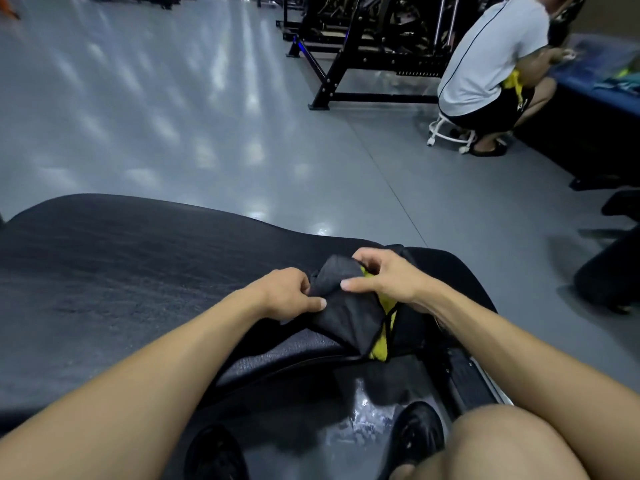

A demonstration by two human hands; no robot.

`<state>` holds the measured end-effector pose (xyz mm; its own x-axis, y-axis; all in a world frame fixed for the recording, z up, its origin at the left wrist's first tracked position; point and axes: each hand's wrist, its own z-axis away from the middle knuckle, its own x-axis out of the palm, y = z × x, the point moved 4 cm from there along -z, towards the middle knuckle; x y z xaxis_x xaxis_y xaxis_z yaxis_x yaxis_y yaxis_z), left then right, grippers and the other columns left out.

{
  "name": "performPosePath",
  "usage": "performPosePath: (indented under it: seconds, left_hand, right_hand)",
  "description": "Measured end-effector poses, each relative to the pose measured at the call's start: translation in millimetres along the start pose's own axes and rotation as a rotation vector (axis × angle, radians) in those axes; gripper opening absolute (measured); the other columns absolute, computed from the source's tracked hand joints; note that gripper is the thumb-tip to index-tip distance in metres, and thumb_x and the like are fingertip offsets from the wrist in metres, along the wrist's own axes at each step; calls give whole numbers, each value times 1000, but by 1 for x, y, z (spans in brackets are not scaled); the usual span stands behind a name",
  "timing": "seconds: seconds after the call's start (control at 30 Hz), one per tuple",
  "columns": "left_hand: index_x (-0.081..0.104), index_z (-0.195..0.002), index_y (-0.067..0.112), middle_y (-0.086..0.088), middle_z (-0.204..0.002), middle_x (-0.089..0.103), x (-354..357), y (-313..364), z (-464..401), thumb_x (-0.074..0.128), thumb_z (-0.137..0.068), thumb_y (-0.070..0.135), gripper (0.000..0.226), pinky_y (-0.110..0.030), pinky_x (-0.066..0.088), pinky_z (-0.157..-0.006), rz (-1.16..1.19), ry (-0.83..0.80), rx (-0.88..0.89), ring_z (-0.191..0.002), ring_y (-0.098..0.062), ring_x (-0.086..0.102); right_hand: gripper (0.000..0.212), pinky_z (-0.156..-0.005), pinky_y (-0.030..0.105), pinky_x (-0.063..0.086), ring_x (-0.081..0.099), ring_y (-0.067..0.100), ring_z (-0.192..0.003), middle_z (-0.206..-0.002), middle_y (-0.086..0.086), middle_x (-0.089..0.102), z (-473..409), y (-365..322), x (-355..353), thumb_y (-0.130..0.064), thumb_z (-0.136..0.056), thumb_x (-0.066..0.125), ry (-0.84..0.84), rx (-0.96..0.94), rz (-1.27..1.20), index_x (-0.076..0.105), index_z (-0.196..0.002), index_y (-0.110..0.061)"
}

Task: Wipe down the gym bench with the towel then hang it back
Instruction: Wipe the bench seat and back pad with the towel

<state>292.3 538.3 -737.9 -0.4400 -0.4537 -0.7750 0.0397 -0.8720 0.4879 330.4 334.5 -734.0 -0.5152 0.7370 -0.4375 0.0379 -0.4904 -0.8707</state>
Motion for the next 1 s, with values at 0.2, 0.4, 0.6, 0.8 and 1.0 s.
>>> performPosePath:
  seconds: [0.2, 0.4, 0.6, 0.8, 1.0]
  left_hand:
    - [57, -79, 15, -7, -71, 62, 2, 3, -5, 67, -91, 46, 36, -25, 48, -55, 130, -88, -75, -61, -23, 57]
    - [57, -80, 10, -6, -79, 65, 7, 13, -3, 69, -93, 38, 33, -28, 57, -55, 486, -122, -140, -68, -21, 70]
    - [59, -86, 10, -15, -88, 68, 10, 36, -8, 67, -95, 27, 22, -33, 63, -63, 762, -69, -158, -66, -23, 71]
    - [63, -97, 19, -7, -104, 71, 4, 79, -24, 62, -99, 34, 15, -34, 57, -87, 895, 85, 58, -92, -15, 68]
    - [67, -105, 20, -3, -110, 75, 4, 84, -39, 59, -101, 33, 16, -35, 57, -88, 774, 73, 56, -91, -13, 70]
  right_hand:
    - [73, -108, 27, 39, 49, 14, -135, -141, 0, 52, 0, 24, -8, -47, -81, 84, 162, 50, 326, 52, -142, -25]
    - [30, -97, 41, 48, 56, 17, -110, -114, -6, 55, 25, 8, 10, -40, -92, 72, 367, -336, 521, 62, -115, -23]
    - [103, -110, 24, 36, 39, 11, -139, -154, -6, 37, 42, 20, 40, -72, -74, 73, 127, -283, 590, 32, -154, -21]
    - [31, -78, 28, 52, 69, 10, -90, -98, -7, 76, 36, 40, -10, -15, -78, 64, 393, 71, -163, 72, -104, -28]
    - [7, -57, 26, 55, 69, 12, -55, -76, 7, 72, 88, 73, -137, -7, -81, 66, 736, 311, -552, 67, -80, -14]
